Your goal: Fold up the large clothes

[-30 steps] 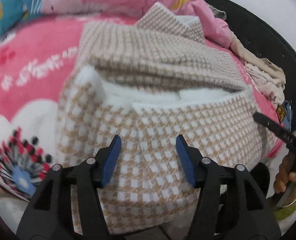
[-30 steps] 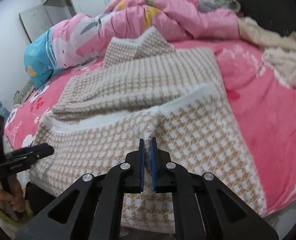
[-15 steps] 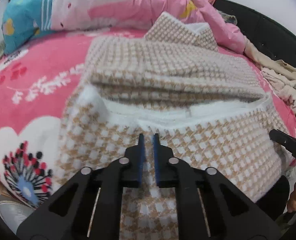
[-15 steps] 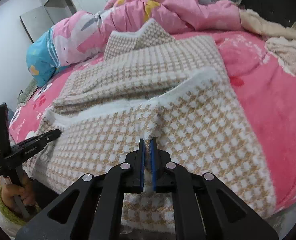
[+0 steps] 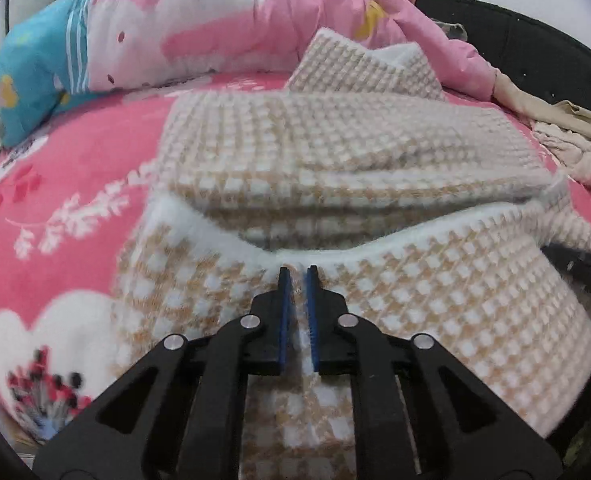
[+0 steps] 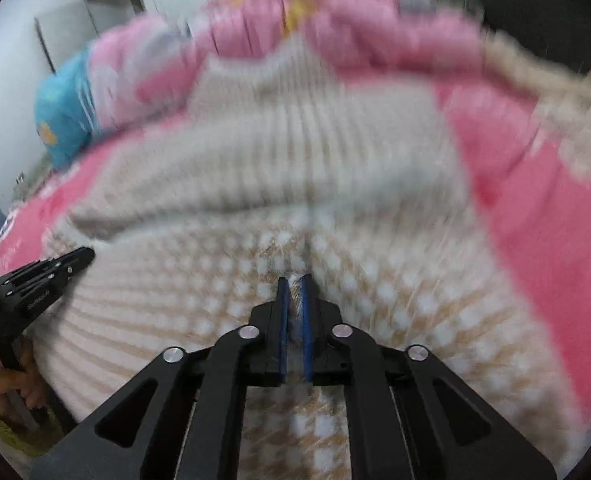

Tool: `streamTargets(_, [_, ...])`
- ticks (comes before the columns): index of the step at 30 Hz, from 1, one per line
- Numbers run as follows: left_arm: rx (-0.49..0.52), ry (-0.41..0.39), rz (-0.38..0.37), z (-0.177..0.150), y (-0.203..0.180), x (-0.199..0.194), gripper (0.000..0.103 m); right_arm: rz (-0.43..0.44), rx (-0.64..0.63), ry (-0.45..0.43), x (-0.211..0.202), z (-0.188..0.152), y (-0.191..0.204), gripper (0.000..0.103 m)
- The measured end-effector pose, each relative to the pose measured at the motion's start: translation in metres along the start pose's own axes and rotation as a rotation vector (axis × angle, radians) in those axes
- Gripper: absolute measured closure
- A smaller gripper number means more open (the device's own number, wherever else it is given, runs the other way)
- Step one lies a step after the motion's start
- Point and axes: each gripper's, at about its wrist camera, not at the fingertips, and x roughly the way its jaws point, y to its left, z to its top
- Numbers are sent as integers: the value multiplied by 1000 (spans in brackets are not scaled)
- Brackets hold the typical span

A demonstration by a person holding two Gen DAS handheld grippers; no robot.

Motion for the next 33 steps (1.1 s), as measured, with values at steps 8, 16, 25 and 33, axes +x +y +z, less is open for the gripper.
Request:
streamTargets(8, [-44,-3,-50,2,9,0,92,45,-45,-130,-72,8,19,76])
streamTargets(16, [-143,-10,-221,0,37,-32,81,90,-172,51,10,0,56,73])
streamTargets(25, [-176,31,-137,-17,85,-20,87,172,-85,54,10,3,31,73])
streamTargets(33, [-182,14,-104,-19,80,-24,88,104,-9,-26,-35,21,-3,65])
